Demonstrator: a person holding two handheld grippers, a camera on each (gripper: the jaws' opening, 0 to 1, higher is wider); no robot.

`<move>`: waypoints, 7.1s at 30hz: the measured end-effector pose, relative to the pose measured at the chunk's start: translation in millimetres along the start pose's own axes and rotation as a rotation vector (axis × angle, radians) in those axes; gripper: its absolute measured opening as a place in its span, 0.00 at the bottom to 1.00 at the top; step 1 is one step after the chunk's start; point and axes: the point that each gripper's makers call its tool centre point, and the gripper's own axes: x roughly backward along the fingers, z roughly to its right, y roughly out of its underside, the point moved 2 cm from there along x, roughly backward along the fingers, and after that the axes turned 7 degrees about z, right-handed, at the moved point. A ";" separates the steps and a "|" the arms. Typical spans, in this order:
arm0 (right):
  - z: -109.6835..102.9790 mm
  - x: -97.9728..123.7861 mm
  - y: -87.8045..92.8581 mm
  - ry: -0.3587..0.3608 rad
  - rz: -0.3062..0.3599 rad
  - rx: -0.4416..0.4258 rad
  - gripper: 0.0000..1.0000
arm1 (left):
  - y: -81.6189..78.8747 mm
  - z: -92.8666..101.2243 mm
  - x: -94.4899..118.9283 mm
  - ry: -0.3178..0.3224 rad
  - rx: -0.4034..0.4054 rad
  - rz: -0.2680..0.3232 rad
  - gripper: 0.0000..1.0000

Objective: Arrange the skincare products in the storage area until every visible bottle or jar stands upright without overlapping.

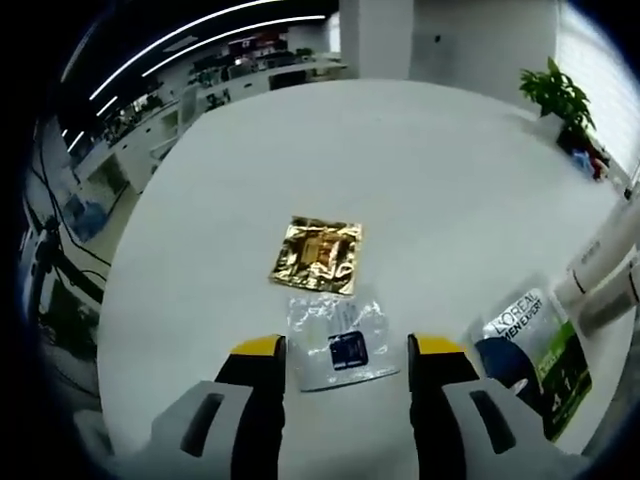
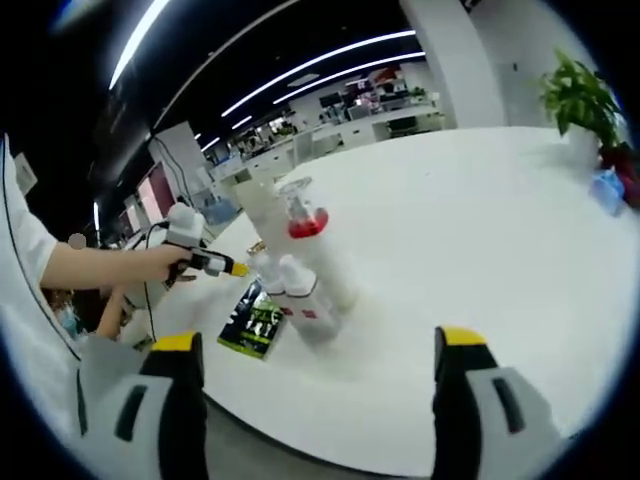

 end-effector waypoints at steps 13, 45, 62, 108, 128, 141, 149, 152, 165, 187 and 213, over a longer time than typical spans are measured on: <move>-0.1 0.3 0.4 -0.001 -0.002 0.000 0.96 | -1.8 3.0 -1.3 0.021 0.014 -0.009 0.38; -9.4 4.1 -7.8 -0.030 0.042 0.008 0.96 | 3.0 25.6 59.1 0.308 -0.379 -0.050 0.38; -8.9 8.8 -10.7 -0.019 0.056 0.012 0.96 | 41.0 59.2 81.2 0.577 -0.717 -0.156 0.38; -7.6 3.0 -6.9 -0.013 0.024 0.006 0.95 | 77.5 75.6 86.5 0.838 -1.034 -0.248 0.37; -14.3 8.1 -12.2 -0.034 0.041 0.026 0.96 | 67.1 69.9 98.8 0.766 -1.009 -0.209 0.42; -25.2 10.0 -15.6 -0.067 0.047 0.054 0.96 | 53.4 63.9 112.9 0.663 -0.827 -0.128 0.50; -29.6 12.7 -17.0 -0.081 0.054 0.062 0.96 | 43.8 58.5 126.8 0.587 -0.632 -0.054 0.57; -31.8 12.6 -18.0 -0.090 0.056 0.065 0.96 | 40.7 57.1 130.8 0.567 -0.583 -0.030 0.59; -37.8 12.5 -20.6 -0.114 0.055 0.083 0.96 | 36.6 54.5 153.9 0.478 -0.339 0.086 0.74; -39.3 14.3 -24.0 -0.134 0.051 0.093 0.96 | 36.7 48.6 192.5 0.358 0.039 0.244 0.90; -37.6 16.9 -23.2 -0.130 0.060 0.081 0.96 | 41.7 46.5 198.1 0.258 0.128 0.314 0.97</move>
